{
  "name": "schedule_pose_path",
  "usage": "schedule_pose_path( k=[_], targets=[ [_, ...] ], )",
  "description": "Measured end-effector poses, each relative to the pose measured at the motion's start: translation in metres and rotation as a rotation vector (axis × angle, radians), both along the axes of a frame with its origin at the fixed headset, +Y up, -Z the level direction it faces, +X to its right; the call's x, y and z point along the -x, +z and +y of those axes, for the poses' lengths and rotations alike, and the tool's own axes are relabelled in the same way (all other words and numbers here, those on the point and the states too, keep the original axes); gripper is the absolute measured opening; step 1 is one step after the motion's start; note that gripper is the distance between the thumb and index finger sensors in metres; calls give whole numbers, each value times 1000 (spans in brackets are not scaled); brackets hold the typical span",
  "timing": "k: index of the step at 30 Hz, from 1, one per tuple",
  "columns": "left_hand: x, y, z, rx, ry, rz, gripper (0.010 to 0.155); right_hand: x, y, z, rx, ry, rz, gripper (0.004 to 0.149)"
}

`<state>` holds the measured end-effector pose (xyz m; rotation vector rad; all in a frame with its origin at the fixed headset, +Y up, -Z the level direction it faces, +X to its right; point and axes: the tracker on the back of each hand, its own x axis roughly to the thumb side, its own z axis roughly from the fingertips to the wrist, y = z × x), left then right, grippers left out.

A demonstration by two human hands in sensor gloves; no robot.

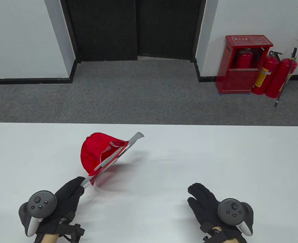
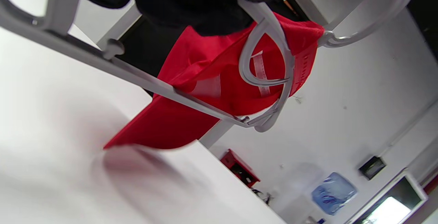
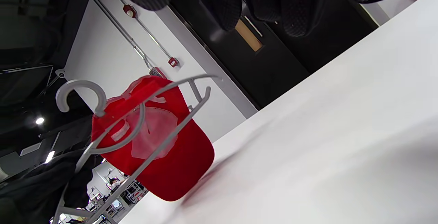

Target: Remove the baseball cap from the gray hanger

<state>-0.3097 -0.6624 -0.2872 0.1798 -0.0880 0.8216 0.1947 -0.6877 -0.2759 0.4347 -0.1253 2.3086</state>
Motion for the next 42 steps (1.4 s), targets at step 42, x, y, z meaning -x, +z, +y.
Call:
schedule_pose_path(
  k=[42],
  targets=[
    [-101,44,30,-182,-258,-444,45,28,24,25,-318,20,66,50]
  ],
)
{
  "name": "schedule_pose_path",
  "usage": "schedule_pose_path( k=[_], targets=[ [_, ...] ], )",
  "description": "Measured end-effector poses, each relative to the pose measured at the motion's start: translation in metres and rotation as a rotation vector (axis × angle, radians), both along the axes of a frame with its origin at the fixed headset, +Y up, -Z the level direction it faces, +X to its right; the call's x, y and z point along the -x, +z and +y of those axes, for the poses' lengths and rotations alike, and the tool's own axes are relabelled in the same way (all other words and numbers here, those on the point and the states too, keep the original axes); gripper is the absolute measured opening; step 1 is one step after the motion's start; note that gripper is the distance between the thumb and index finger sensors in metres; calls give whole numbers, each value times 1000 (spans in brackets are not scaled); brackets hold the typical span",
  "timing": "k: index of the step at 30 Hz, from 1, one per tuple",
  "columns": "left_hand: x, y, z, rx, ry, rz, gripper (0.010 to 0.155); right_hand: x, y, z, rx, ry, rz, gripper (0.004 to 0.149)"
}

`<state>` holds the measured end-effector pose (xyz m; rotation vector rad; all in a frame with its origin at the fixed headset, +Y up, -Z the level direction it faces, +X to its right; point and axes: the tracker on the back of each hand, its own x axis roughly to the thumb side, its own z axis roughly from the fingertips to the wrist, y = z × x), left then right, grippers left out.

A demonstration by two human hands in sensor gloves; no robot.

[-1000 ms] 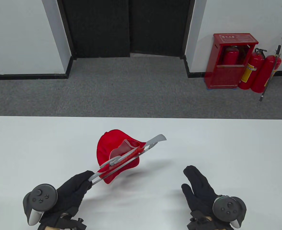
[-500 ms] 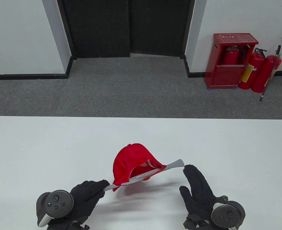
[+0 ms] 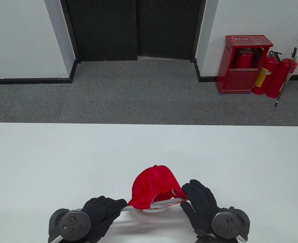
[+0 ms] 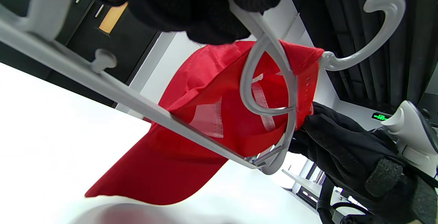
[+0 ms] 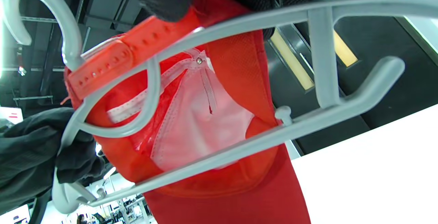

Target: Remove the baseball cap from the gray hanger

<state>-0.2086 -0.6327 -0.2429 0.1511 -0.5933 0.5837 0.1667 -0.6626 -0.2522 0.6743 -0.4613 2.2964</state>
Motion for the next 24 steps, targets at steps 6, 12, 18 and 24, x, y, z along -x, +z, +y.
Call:
schedule_pose_path(
  k=[6,12,18,24],
  targets=[
    [-2,1,0,6,-19,-4,44,10,13,10,-172,7,17,39],
    [-3,1,-1,-20,-68,21,44,14,22,19,-255,27,66,39],
    [-5,3,1,-66,-130,64,44,18,28,23,-313,8,107,39],
    [-8,6,1,-127,-185,86,44,25,37,28,-393,13,137,38]
  ],
)
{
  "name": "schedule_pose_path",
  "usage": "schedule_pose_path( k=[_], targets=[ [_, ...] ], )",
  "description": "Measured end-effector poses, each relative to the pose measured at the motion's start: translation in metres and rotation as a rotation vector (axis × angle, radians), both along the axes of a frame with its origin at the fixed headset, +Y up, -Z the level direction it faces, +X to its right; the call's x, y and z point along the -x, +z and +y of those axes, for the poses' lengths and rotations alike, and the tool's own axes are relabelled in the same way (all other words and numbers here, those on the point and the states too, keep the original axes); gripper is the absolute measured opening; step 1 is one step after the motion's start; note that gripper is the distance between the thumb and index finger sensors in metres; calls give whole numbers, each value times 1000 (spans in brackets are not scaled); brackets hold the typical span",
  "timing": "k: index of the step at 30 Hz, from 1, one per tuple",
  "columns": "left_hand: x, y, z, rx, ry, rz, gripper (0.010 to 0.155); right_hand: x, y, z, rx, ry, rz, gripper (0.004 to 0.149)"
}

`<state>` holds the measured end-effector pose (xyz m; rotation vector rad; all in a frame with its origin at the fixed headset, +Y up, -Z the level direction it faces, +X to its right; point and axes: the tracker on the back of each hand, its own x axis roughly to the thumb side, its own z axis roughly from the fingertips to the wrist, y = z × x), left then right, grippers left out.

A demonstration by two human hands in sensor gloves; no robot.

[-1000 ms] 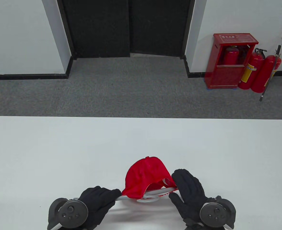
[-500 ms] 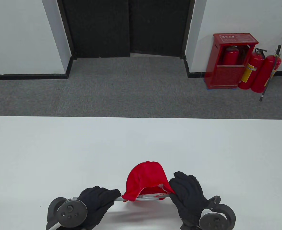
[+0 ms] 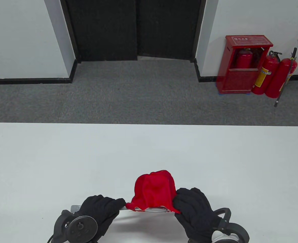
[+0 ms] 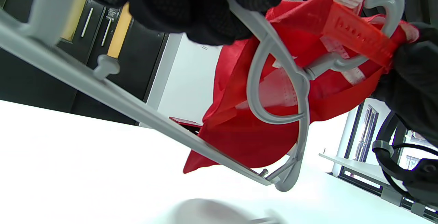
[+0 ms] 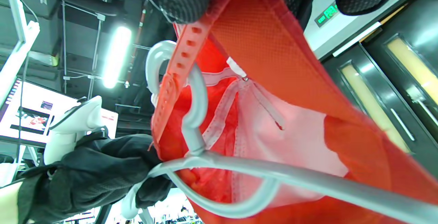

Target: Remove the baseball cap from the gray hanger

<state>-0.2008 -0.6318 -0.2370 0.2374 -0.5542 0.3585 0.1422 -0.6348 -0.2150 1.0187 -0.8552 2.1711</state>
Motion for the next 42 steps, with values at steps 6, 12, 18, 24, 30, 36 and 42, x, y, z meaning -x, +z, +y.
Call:
schedule_pose_path(
  k=[6,12,18,24,30,36,42],
  targets=[
    [-6,5,0,-98,-119,36,44,3,8,5,-52,-52,14,39],
    [-4,5,1,-149,-186,74,44,-10,4,9,-3,-232,-13,39],
    [6,3,6,-179,-181,116,44,-40,-8,6,154,-571,-19,39],
    [20,-2,8,-188,-161,159,44,-65,-21,-5,278,-821,-40,39],
    [39,-12,3,-186,-112,260,44,-82,-35,-25,397,-930,-103,39],
    [55,-27,-14,-189,-150,380,44,-94,-42,-38,466,-998,-163,39],
    [66,-40,-34,-122,-159,417,44,-107,-45,-44,461,-1021,-262,40]
  ],
)
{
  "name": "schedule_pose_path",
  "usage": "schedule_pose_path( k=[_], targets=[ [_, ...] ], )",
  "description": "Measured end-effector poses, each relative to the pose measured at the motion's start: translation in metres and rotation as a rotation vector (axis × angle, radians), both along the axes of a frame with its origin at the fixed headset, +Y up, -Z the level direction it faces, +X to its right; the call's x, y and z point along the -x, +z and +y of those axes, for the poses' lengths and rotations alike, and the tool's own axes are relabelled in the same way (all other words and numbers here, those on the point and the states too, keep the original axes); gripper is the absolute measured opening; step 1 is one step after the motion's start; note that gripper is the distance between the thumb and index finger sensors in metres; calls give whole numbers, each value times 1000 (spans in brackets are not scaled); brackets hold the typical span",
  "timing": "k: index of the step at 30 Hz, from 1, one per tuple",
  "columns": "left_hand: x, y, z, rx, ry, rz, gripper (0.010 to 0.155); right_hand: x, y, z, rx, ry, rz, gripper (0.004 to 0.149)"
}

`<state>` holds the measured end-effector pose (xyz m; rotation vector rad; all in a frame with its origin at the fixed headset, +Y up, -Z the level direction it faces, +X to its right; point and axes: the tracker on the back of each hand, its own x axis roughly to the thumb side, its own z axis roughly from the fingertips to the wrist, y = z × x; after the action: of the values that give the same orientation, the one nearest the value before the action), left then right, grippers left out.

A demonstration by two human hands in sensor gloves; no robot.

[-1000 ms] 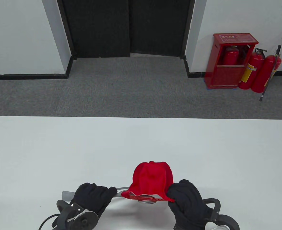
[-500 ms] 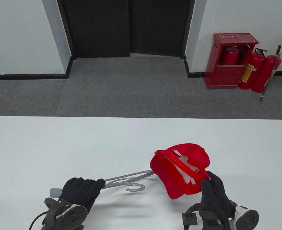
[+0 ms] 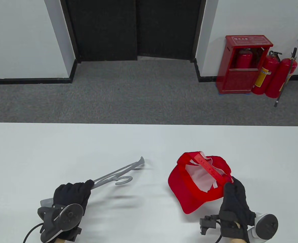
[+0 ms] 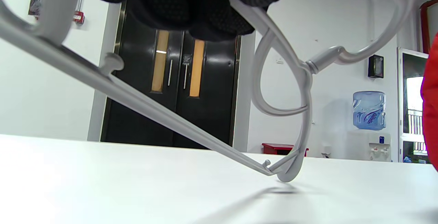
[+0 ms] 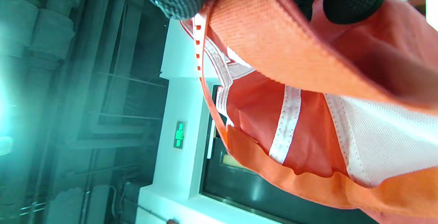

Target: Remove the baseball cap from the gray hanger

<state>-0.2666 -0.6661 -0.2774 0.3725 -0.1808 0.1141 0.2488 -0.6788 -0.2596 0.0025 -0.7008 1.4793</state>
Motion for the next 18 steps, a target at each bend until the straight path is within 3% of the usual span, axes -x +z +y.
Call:
schedule_pose_path(
  k=[4,9,13,14,18],
  targets=[
    [1,-5,-8,43,-7,-4,44,-8,-1,-2,8,38,-74,40],
    [-3,-13,-24,191,-20,-10,45,-21,1,-1,-13,55,-158,40],
    [-9,-18,-42,287,-37,-32,46,-24,2,2,-59,246,-215,39],
    [-10,-20,-46,314,-54,-37,46,-19,2,3,-71,381,-221,39],
    [-12,-25,-57,406,-87,-34,47,6,-3,2,-88,642,-111,39]
  ],
)
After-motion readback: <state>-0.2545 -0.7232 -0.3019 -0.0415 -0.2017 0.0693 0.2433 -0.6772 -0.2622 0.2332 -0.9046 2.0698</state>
